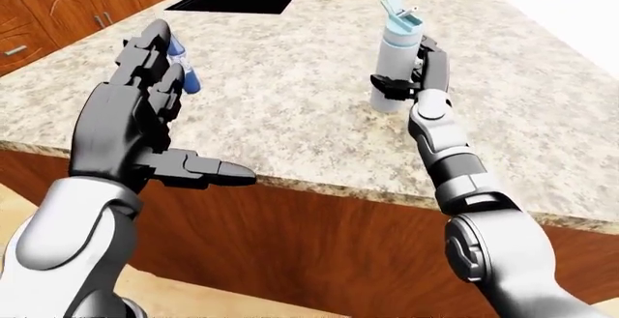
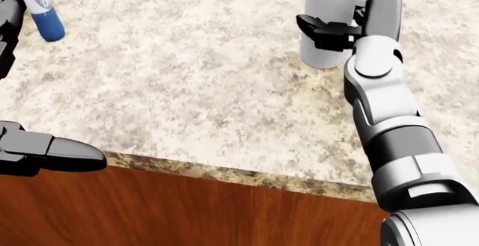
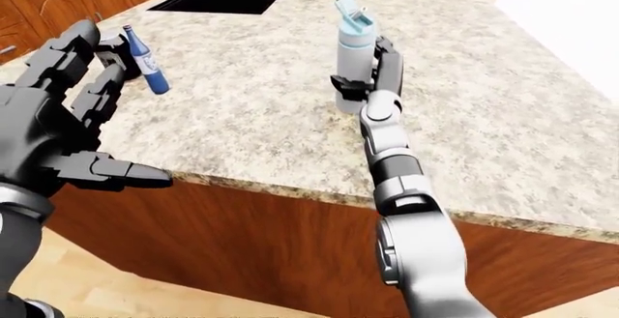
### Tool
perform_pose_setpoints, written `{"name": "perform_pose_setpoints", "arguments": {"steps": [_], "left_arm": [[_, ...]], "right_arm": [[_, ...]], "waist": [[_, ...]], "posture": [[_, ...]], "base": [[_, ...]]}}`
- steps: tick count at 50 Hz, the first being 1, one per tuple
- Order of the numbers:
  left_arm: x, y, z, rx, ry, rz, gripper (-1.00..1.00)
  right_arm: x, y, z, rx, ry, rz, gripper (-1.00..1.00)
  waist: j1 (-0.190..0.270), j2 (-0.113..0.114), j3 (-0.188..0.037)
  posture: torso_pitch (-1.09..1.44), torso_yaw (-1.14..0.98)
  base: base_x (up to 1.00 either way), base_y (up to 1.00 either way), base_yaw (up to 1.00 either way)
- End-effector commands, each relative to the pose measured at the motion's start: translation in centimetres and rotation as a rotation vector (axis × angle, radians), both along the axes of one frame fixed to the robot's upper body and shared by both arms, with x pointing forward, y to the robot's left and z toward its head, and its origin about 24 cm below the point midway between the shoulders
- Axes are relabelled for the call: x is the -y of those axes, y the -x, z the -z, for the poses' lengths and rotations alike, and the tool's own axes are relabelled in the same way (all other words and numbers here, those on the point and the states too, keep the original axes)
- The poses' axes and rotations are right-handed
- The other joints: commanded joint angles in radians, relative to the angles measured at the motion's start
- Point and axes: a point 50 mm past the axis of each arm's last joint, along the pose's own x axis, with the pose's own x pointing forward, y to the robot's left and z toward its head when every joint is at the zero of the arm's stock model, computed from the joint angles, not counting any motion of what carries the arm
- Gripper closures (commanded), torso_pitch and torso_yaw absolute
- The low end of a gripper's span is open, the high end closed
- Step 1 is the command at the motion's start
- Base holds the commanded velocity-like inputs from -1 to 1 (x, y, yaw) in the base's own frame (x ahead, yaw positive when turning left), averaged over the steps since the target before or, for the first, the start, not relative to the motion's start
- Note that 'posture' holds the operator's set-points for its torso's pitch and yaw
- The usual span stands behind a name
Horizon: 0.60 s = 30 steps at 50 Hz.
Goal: Move the drinks to the dining counter.
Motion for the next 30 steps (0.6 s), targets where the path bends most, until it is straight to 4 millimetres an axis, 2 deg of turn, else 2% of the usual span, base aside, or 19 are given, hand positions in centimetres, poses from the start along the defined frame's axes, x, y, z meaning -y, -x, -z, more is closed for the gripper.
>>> {"name": "perform_pose_setpoints", "arguments": {"steps": [1, 4, 7, 10, 23, 30], "left_arm": [[-0.1, 0.4, -1.0, 0.071, -0.009, -0.009, -1.00], [0.0, 0.4, -1.0, 0.071, -0.009, -0.009, -1.00], [0.0, 0.4, -1.0, 0.072, -0.009, -0.008, -1.00], [0.0, 0.3, -1.0, 0.073, -0.010, -0.009, -1.00], [0.1, 0.4, -1.2, 0.075, -0.012, -0.005, -1.00], [0.5, 0.3, -1.6, 0.077, -0.016, -0.001, -1.00]], "right_arm": [[-0.2, -0.1, -2.9, 0.108, 0.009, -0.012, -0.22], [-0.2, 0.0, -2.9, 0.108, 0.007, -0.014, -0.37], [-0.2, 0.0, -2.9, 0.108, 0.007, -0.016, -0.34], [-0.1, 0.0, -2.9, 0.108, 0.008, -0.016, -0.42], [0.4, 0.2, -3.4, 0.115, 0.012, -0.021, -0.99], [1.9, 1.1, -3.6, 0.126, 0.017, -0.030, -1.00]], "waist": [[0.000, 0.001, -0.026], [0.000, 0.001, -0.027], [0.000, 0.000, -0.028], [0.001, 0.001, -0.029], [0.002, -0.001, -0.031], [0.005, -0.006, -0.030]], "posture": [[0.00, 0.00], [0.00, 0.00], [0.00, 0.00], [0.00, 0.00], [0.00, 0.00], [0.00, 0.00]], "base": [[0.00, 0.00, 0.00], [0.00, 0.00, 0.00], [0.00, 0.00, 0.00], [0.00, 0.00, 0.00], [0.00, 0.00, 0.00], [0.00, 0.00, 0.00]]}}
